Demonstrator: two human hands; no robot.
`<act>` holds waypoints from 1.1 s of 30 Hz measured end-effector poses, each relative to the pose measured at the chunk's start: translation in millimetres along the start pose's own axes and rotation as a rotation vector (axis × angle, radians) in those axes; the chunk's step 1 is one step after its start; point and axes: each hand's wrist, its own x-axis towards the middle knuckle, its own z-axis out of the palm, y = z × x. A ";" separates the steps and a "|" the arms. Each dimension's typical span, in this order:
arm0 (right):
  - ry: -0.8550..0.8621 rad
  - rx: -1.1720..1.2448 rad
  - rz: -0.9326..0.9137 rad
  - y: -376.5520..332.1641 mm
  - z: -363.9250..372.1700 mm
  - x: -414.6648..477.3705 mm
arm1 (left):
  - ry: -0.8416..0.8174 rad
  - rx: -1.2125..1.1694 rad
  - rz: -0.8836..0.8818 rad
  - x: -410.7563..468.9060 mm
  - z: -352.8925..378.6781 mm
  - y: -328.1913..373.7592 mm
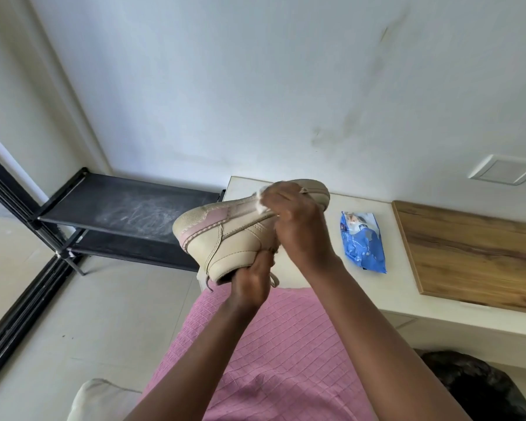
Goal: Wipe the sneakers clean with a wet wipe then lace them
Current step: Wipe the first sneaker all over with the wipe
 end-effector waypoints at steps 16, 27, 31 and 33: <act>0.441 -0.073 0.480 24.8 -2.5 17.2 | 0.180 0.090 -0.228 -3.2 2.9 20.9; 0.324 -0.047 0.163 35.3 6.2 -2.8 | 0.339 -0.829 -0.703 13.3 6.6 36.7; 0.456 -0.076 0.366 62.4 15.4 -0.9 | 0.359 -1.151 -0.925 24.1 16.8 29.2; 0.529 -0.038 0.450 70.2 22.3 -3.2 | 0.329 -1.174 -1.026 25.0 23.9 19.6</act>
